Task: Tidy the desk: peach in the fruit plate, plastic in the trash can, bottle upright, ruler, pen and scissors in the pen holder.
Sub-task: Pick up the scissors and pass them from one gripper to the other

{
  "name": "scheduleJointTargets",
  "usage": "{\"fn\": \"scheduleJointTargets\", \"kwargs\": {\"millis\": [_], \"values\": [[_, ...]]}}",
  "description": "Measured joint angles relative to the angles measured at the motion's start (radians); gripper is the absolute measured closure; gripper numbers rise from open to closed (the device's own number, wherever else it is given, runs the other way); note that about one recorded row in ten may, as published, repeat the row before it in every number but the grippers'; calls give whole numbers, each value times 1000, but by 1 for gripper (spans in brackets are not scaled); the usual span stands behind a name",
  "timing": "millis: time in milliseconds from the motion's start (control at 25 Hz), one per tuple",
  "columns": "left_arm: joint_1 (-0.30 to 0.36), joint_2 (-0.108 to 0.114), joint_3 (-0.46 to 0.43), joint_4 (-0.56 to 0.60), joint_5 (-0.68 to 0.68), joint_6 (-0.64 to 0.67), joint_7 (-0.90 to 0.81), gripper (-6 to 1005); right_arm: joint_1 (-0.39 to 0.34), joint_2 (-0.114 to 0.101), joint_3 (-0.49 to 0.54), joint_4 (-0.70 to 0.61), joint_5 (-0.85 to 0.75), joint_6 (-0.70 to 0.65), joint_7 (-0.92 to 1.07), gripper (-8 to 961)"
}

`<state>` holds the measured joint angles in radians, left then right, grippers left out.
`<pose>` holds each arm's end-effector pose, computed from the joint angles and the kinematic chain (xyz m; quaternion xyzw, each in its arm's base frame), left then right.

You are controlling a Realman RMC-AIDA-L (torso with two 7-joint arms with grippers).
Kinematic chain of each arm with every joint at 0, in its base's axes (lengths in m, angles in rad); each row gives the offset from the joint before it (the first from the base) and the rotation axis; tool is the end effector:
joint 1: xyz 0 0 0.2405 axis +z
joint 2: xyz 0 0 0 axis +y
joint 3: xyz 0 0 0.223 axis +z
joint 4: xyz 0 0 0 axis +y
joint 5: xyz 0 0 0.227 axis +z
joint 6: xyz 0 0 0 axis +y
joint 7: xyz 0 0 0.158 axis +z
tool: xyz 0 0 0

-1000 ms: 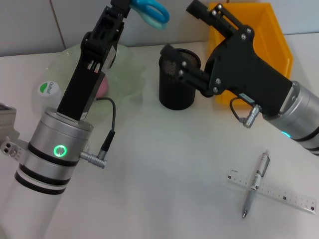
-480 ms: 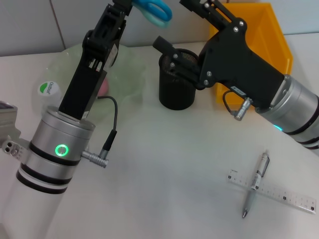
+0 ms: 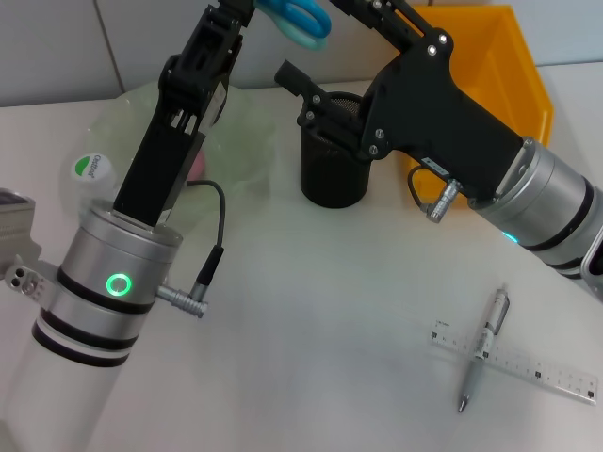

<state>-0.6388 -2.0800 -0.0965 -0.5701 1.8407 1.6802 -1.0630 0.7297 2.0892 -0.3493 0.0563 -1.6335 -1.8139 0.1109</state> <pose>-0.1138 0.2900 -0.0596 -0.5566 -0.4049 -0.7241 0.0439 0.1486 0.3165 -0.0252 -0.7634 -0.1417 0.5180 0.3589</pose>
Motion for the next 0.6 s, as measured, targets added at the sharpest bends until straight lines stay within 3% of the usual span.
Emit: {"fn": "scheduleJointTargets", "kwargs": {"millis": [600], "values": [[7, 0, -24, -4, 32, -8, 14, 744, 11, 0, 9, 2, -2, 2, -1, 270]]}}
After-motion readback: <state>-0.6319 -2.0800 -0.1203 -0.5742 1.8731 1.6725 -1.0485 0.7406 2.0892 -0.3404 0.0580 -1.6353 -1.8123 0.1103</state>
